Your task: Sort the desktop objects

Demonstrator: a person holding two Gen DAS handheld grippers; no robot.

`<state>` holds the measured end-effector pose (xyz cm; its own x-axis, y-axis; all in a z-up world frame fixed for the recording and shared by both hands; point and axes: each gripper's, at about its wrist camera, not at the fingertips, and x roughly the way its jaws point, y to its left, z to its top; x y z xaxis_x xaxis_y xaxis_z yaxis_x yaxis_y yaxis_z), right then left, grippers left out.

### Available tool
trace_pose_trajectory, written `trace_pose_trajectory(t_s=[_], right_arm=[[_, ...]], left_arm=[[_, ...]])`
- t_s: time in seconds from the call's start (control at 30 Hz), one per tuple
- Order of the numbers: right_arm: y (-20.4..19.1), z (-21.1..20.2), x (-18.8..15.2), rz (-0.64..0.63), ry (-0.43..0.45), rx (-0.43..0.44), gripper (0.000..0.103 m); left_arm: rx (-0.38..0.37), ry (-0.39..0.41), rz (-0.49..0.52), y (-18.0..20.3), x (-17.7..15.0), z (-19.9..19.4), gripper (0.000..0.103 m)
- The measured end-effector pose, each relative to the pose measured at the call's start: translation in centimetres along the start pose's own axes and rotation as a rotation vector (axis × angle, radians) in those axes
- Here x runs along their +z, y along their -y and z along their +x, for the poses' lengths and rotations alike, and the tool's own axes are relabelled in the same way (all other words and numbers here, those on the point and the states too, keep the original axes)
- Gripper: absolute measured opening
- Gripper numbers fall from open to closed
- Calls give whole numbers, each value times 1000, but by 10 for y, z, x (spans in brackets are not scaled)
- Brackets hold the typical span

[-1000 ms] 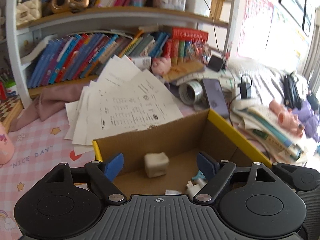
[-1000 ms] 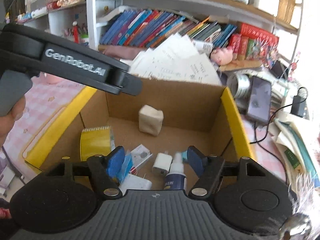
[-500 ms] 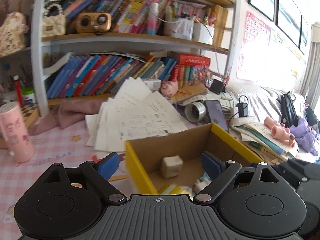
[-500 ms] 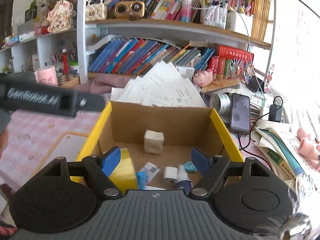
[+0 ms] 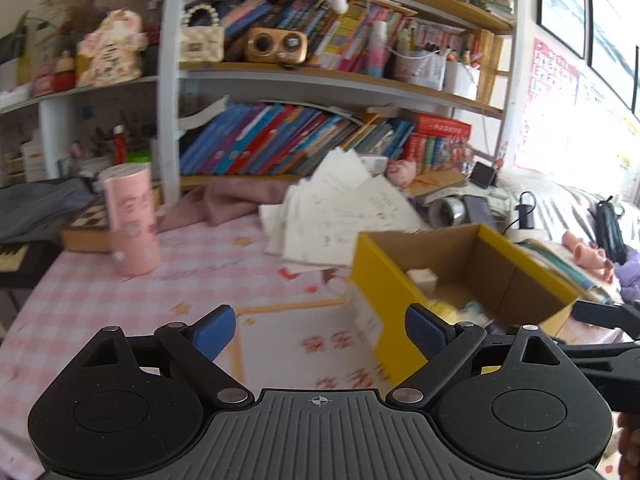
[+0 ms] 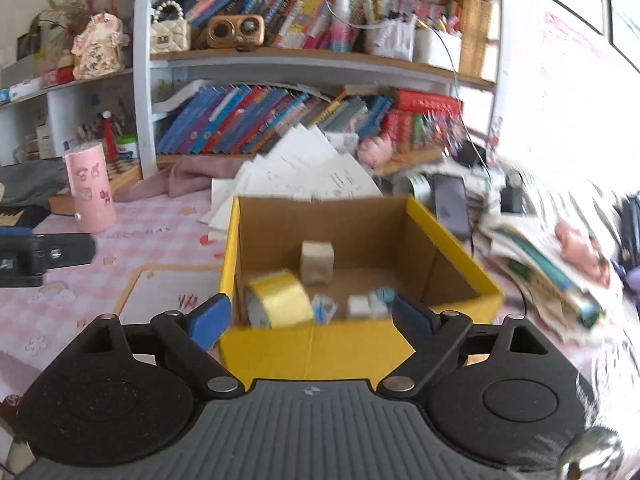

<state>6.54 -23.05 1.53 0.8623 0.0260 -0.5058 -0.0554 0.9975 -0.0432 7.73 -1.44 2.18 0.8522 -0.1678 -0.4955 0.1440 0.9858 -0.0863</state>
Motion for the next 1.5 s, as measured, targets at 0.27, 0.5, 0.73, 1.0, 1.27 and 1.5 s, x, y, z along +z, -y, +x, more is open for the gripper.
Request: trace_pose_trajectory(t_s=[0.27, 0.5, 0.73, 1.0, 1.27, 1.5], right_arm=[[-33, -26, -36, -2, -70, -17, 89], [-54, -39, -49, -7, -110, 0, 92], [-73, -32, -55, -32, -186, 49, 93], [-88, -28, -60, -73, -225, 86, 94], [-94, -19, -61, -70, -280, 117, 94], [-97, -18, -62, -72, -286, 122, 94]], left_arm=[[14, -56, 24, -24, -32, -27, 94], [44, -122, 22, -39, -51, -41, 97], [108, -216, 16, -54, -68, -43, 99], [140, -263, 4, -63, -80, -47, 101], [142, -287, -14, -70, -83, -47, 103], [125, -296, -25, -72, -83, -47, 103]])
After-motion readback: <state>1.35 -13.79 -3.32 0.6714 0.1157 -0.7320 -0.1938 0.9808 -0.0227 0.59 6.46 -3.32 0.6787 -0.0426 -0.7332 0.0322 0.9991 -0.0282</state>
